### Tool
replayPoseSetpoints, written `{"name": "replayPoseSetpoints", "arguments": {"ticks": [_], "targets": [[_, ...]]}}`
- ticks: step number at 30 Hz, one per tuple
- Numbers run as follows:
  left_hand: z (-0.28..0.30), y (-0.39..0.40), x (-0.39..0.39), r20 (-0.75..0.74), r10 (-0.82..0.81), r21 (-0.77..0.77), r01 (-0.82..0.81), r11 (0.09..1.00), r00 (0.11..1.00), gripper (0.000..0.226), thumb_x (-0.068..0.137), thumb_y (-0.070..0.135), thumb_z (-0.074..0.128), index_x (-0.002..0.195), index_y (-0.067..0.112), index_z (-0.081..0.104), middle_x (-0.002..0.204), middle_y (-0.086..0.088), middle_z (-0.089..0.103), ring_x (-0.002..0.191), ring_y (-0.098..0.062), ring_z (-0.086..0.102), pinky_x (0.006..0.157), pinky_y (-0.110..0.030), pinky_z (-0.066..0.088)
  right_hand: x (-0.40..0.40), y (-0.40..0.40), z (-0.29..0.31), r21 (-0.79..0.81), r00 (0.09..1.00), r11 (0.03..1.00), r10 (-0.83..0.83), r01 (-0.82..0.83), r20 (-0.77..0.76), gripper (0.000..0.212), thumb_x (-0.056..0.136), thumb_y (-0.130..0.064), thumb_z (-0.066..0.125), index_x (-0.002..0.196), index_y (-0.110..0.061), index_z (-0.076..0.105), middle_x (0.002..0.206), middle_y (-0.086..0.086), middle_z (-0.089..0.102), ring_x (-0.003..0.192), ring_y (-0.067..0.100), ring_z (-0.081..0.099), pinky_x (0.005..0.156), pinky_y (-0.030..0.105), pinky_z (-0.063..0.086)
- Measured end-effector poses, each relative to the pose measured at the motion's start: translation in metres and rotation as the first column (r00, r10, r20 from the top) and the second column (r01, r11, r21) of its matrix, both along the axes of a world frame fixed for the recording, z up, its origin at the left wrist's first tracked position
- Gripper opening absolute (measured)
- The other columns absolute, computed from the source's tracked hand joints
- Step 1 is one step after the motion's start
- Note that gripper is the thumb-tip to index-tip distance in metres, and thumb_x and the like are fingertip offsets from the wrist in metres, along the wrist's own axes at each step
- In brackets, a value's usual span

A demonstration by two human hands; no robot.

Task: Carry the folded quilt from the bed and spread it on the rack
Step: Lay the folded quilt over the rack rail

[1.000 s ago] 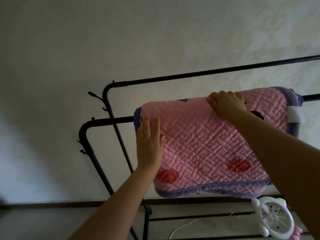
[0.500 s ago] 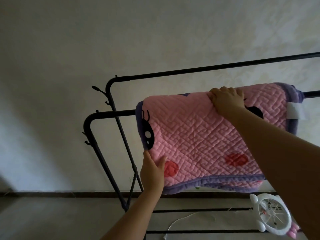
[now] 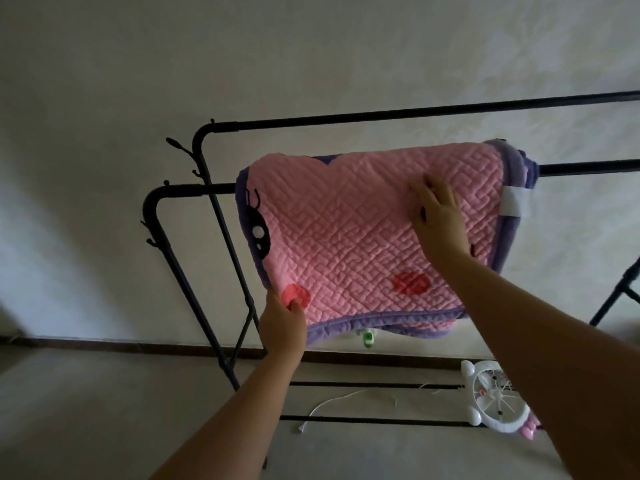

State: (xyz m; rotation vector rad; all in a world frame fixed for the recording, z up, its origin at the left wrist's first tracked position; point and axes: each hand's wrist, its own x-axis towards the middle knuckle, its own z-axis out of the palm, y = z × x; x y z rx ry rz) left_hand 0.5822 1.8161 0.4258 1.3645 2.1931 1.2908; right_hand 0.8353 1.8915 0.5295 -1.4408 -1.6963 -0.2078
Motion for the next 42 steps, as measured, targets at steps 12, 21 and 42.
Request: {"name": "replayPoseSetpoints", "arguments": {"ticks": [12, 21, 42], "targets": [[0.042, -0.046, -0.003, 0.105, 0.026, 0.099, -0.036, 0.994, 0.994, 0.033, 0.095, 0.02, 0.054, 0.124, 0.008, 0.045, 0.113, -0.014, 0.064, 0.1, -0.034, 0.063, 0.084, -0.044, 0.052, 0.013, -0.089, -0.131, -0.672, 0.723, 0.711, -0.575, 0.208, -0.384, 0.07, 0.086, -0.048, 0.057, 0.133, -0.002, 0.034, 0.135, 0.024, 0.043, 0.12, 0.042, 0.046, 0.097, 0.051, 0.042], [0.061, -0.069, -0.028, 0.059, -0.034, 0.19, 0.022, 0.981, 0.998, 0.047, 0.094, 0.028, 0.057, 0.135, 0.011, 0.041, 0.116, -0.011, 0.063, 0.102, -0.03, 0.063, 0.077, -0.034, 0.047, -0.034, -0.111, -0.127, -0.632, 0.249, 0.462, -0.649, -0.622, -0.719, 0.124, 0.06, -0.084, 0.051, 0.15, -0.01, 0.009, 0.155, 0.027, 0.011, 0.133, 0.057, 0.027, 0.092, 0.073, 0.037], [0.077, -0.098, -0.059, -0.267, -0.201, 0.12, 0.239, 0.964, 0.943, 0.066, 0.094, 0.024, 0.056, 0.149, 0.021, 0.021, 0.114, -0.014, 0.065, 0.098, -0.032, 0.064, 0.083, -0.048, 0.053, -0.024, -0.153, -0.091, -0.149, -0.245, 0.954, -0.214, -0.259, -0.945, 0.054, 0.092, -0.045, 0.054, 0.135, -0.012, 0.046, 0.107, -0.003, 0.059, 0.092, 0.015, 0.063, 0.067, 0.028, 0.051]]}}
